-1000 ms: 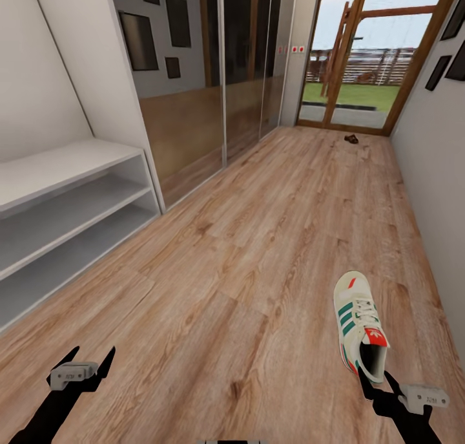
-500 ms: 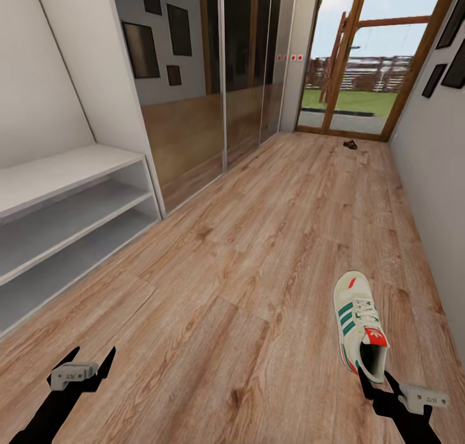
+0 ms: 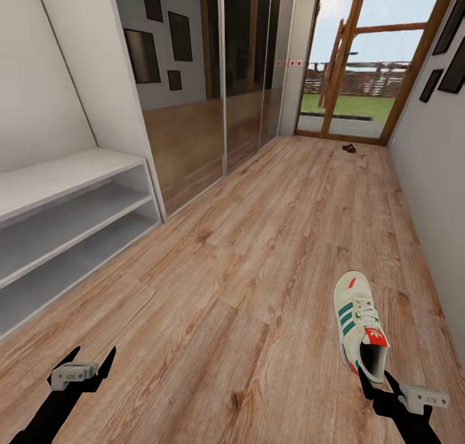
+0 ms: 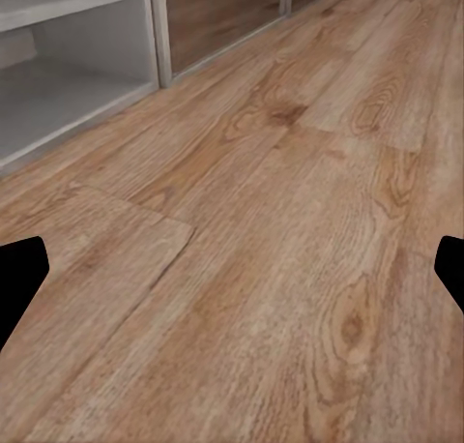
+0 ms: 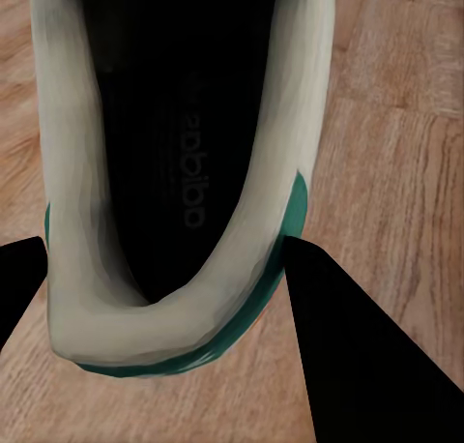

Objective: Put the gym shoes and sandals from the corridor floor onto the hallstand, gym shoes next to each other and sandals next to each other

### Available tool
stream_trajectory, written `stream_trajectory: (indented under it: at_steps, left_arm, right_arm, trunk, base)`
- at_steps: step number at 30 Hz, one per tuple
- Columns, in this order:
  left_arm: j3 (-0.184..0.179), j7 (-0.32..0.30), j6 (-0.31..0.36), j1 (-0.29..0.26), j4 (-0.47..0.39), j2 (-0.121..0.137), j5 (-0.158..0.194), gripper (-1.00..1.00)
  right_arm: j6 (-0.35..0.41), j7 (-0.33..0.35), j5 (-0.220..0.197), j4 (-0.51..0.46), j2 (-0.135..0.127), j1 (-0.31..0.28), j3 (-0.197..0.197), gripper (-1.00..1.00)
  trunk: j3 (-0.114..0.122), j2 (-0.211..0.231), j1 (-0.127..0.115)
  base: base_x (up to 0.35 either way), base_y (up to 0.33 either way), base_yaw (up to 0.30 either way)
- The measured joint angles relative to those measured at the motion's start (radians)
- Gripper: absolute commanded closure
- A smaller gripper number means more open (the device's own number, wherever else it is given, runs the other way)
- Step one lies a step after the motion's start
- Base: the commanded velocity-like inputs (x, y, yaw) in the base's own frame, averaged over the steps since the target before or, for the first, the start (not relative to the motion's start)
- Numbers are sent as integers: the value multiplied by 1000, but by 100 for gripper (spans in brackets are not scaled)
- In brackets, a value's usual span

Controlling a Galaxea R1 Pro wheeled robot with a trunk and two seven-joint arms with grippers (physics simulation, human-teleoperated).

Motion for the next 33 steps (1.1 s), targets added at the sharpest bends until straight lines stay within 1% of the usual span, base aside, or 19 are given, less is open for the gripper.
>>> stream_trajectory:
  at_steps: [5, 10, 33]
  left_arm:
    - [-1, 0, 0, 0, 0, 0, 0, -100]
    - [-1, 0, 0, 0, 0, 0, 0, -100]
    - [-1, 1, -1, 0, 2, 0, -1, -100]
  right_arm:
    - [1, 0, 0, 0, 0, 0, 0, 100]
    - [1, 0, 0, 0, 0, 0, 0, 100]
    - [1, 1, 0, 0, 0, 0, 1, 100]
  trunk:
    - [2, 0, 0]
    - [6, 0, 0]
    - [31, 0, 0]
  base:
    - [0, 0, -37]
    - [0, 0, -126]
    - [0, 0, -200]
